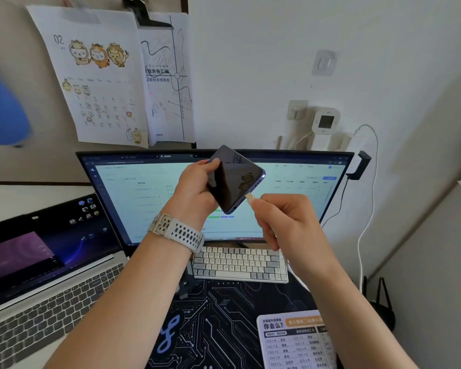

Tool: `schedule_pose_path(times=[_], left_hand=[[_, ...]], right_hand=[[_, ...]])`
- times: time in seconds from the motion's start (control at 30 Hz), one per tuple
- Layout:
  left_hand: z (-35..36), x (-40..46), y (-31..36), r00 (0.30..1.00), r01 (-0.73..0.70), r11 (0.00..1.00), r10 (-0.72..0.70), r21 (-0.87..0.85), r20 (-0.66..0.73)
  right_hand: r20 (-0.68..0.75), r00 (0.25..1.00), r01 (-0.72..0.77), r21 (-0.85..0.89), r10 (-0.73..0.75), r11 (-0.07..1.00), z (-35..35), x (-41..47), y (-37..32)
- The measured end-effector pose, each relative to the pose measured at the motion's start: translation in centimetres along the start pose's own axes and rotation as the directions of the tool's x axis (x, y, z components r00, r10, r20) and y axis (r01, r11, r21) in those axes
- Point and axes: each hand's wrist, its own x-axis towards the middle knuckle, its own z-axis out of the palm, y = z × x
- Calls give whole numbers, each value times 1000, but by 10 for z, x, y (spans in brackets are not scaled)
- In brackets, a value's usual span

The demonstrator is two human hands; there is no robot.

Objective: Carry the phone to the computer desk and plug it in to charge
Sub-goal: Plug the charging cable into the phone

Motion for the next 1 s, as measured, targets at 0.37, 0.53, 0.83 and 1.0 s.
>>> schedule_pose_path(times=[0.37, 0.53, 0.83, 1.0], left_hand=[[0, 2, 10, 982, -182, 983, 181, -24, -53], [1, -1, 14, 978, -206, 978, 204, -21, -46], [3, -1, 14, 972, -230, 973, 231, 12, -34], [4, -1, 16, 966, -257, 966, 257, 11, -37]], right_hand=[[42, 992, -113, -140, 120, 984, -7, 6, -12], [45, 987, -147, -133, 154, 980, -7, 7, -14], [33, 981, -187, -85, 190, 979, -6, 7, -13], [33, 980, -195, -80, 198, 978, -5, 7, -13]])
